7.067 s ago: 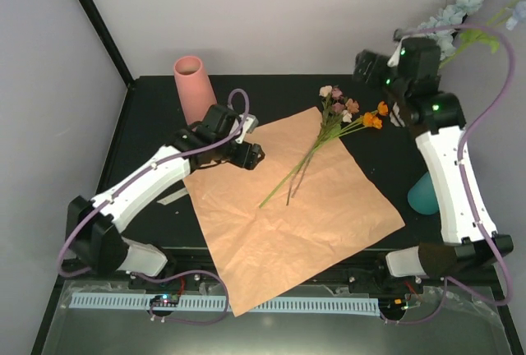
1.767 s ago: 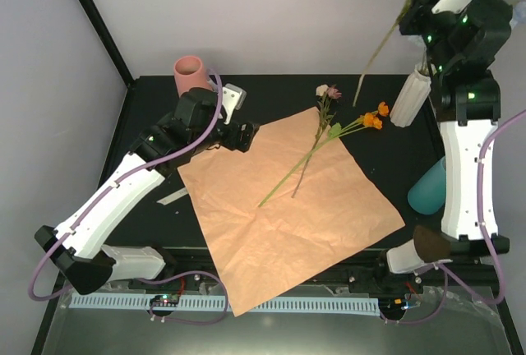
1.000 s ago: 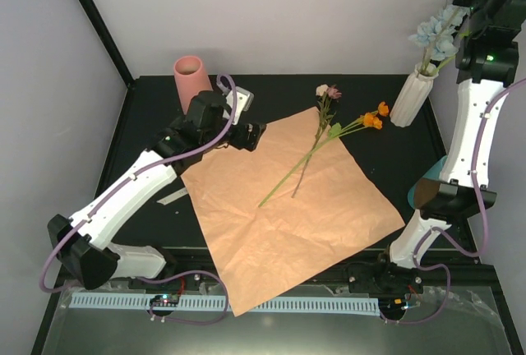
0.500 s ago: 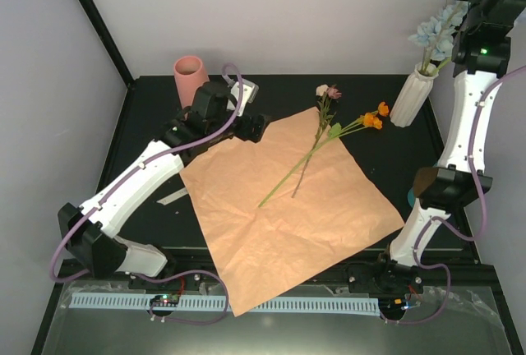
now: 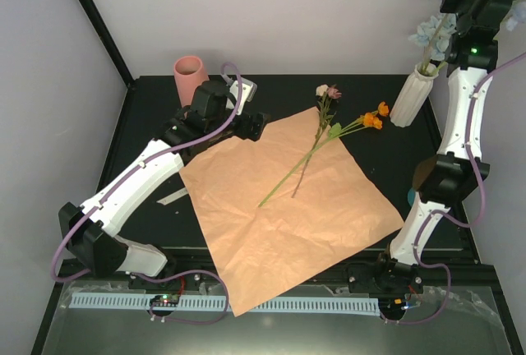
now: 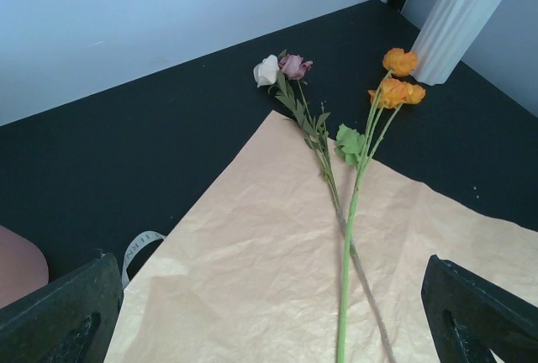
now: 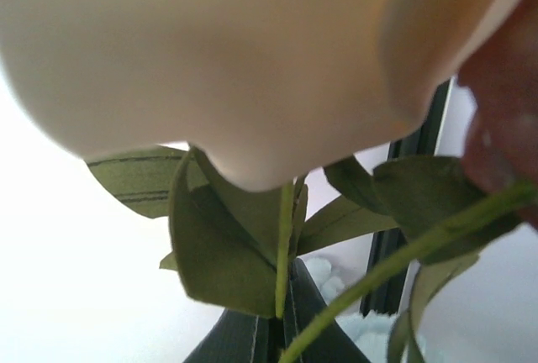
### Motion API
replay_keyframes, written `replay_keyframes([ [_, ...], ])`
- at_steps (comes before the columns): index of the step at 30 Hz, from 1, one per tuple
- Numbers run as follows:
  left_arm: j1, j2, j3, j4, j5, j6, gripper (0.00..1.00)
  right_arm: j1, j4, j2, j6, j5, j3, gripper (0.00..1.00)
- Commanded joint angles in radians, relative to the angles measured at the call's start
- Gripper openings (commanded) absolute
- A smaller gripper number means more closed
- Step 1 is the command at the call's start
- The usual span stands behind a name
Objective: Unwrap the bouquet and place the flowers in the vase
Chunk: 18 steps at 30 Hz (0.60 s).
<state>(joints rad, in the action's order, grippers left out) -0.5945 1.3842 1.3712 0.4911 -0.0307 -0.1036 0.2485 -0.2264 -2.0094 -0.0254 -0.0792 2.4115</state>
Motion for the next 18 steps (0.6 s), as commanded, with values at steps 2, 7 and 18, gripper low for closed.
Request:
replay_keyframes([
  [2,0.008,0.009,0.043,-0.029,-0.017,0.000,0.99,0.011,0.017,0.030,0.000,-0.053,-0.113,0.01],
  [7,0.007,0.011,0.042,-0.028,-0.030,-0.011,0.99,0.012,0.013,0.081,0.025,-0.030,-0.243,0.02],
  [18,0.007,-0.012,0.029,-0.019,-0.068,-0.037,0.99,0.041,0.024,0.187,0.152,-0.054,-0.502,0.29],
])
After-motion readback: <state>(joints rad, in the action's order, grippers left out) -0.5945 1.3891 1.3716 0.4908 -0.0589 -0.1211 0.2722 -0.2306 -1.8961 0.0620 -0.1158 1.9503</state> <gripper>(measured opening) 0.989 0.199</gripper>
